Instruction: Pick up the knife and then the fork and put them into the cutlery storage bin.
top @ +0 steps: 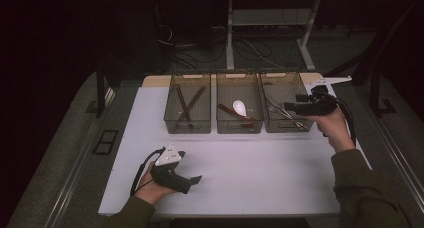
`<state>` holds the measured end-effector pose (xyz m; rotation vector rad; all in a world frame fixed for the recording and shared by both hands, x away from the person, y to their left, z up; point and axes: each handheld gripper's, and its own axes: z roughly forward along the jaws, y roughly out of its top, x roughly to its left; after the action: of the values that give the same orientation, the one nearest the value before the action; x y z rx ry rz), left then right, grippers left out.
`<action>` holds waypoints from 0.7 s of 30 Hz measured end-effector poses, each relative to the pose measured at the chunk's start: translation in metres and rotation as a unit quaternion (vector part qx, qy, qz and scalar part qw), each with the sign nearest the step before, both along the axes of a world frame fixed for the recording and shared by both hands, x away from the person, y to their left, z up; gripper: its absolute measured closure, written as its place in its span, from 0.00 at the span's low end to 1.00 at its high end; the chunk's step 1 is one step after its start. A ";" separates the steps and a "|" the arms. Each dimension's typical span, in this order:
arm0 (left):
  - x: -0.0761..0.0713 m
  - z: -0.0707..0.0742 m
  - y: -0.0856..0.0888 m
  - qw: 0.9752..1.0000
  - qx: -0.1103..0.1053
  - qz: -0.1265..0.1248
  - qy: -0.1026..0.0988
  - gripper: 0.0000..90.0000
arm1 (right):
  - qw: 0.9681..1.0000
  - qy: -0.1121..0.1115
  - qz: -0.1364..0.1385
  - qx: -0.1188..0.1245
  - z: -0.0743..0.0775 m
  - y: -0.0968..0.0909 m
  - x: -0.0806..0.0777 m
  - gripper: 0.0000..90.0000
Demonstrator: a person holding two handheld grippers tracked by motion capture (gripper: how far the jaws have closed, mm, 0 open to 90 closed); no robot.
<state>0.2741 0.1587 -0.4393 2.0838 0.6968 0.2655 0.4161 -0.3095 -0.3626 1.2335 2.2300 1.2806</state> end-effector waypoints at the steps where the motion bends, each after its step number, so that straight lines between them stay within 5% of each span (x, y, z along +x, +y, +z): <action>1: 0.000 0.000 0.000 1.000 -0.001 0.000 0.000 0.00 | 1.000 -0.003 0.000 0.001 0.000 0.001 -0.003 0.32; 21: -0.002 0.000 0.002 1.000 -0.001 -0.007 0.000 0.00 | 0.999 -0.035 0.011 0.024 -0.019 0.012 -0.059 0.20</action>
<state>0.2718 0.1610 -0.4391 2.0863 0.6823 0.2579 0.3567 -0.2972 -0.3818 1.1648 2.1811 1.3710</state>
